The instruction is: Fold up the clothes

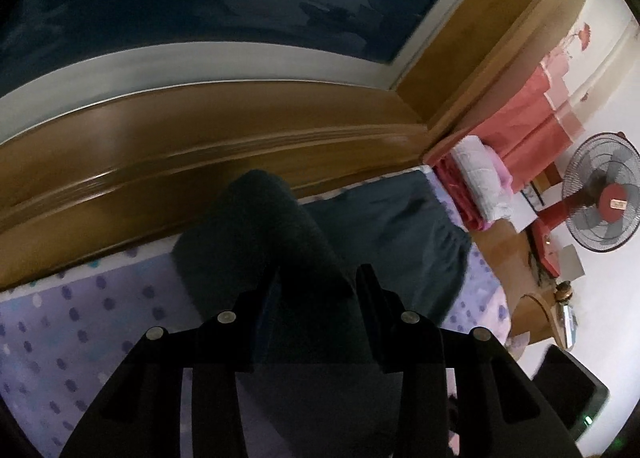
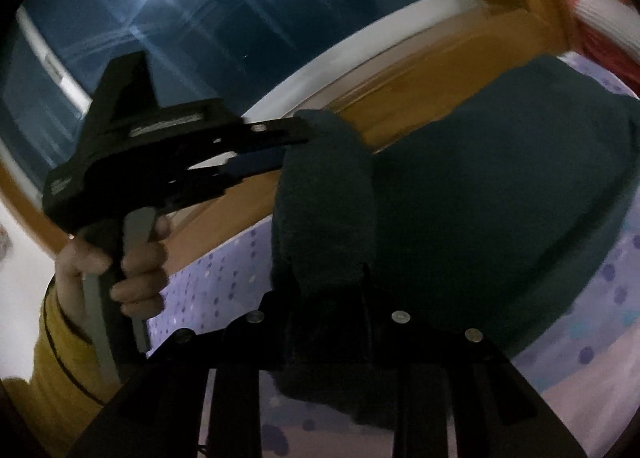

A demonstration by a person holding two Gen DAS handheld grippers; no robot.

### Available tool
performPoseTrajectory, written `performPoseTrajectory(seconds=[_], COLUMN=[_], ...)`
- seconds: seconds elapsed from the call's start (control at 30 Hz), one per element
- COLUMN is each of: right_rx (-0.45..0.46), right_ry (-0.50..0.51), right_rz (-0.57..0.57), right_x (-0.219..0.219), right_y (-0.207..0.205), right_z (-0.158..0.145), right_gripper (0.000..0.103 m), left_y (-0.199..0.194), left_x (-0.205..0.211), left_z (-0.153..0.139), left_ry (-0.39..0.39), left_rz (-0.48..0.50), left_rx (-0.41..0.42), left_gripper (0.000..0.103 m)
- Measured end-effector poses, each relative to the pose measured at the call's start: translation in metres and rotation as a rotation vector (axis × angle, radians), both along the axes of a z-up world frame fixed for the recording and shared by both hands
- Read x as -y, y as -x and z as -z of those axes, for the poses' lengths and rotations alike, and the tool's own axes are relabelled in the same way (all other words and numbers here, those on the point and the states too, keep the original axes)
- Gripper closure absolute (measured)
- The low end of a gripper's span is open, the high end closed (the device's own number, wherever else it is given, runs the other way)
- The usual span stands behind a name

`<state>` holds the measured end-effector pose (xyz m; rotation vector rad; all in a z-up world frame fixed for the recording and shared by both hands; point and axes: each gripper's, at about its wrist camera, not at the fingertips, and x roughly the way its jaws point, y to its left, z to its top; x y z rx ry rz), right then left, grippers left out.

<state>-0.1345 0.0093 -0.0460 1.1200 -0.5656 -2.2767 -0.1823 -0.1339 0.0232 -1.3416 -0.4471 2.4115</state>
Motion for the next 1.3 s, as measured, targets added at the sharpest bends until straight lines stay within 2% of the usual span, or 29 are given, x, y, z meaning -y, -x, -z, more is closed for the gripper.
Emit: performPoseTrajectory(seconds=[0.2, 0.4, 0.6, 0.73, 0.87, 0.93, 1.03, 1.07, 1.1, 1.3], right_rx=[0.070, 0.157, 0.126, 0.033, -0.065, -0.101, -0.081, -0.055, -0.040, 0.005], right_ry=[-0.003, -0.014, -0.103, -0.165, -0.277, -0.348, -0.455, -0.469, -0.471, -0.517], right_rz=[0.073, 0.113, 0.117, 0.012, -0.160, -0.195, -0.235, -0.254, -0.258, -0.293], right_x=[-0.024, -0.042, -0.051, -0.028, 0.019, 0.042, 0.063, 0.064, 0.064, 0.044], right_y=[0.008, 0.027, 0.019, 0.016, -0.001, 0.001, 0.011, 0.013, 0.014, -0.010], right_z=[0.018, 0.041, 0.030, 0.013, 0.004, 0.009, 0.030, 0.039, 0.042, 0.037], right_gripper=[0.078, 0.077, 0.077, 0.077, 0.077, 0.077, 0.077, 0.084, 0.100, 0.103], left_y=[-0.003, -0.008, -0.004, 0.010, 0.019, 0.020, 0.017, 0.017, 0.017, 0.018], left_x=[-0.016, -0.018, -0.017, -0.024, -0.031, -0.034, -0.032, -0.032, -0.033, -0.030], left_z=[0.001, 0.021, 0.042, 0.057, 0.062, 0.062, 0.063, 0.063, 0.064, 0.065], left_ry=[0.046, 0.090, 0.081, 0.113, 0.138, 0.149, 0.133, 0.128, 0.124, 0.102], left_rz=[0.019, 0.020, 0.013, 0.031, 0.041, 0.041, 0.039, 0.039, 0.040, 0.028], left_rx=[-0.007, 0.031, 0.073, 0.100, 0.103, 0.097, 0.099, 0.097, 0.095, 0.094], left_gripper=[0.064, 0.064, 0.064, 0.064, 0.064, 0.064, 0.064, 0.064, 0.064, 0.064])
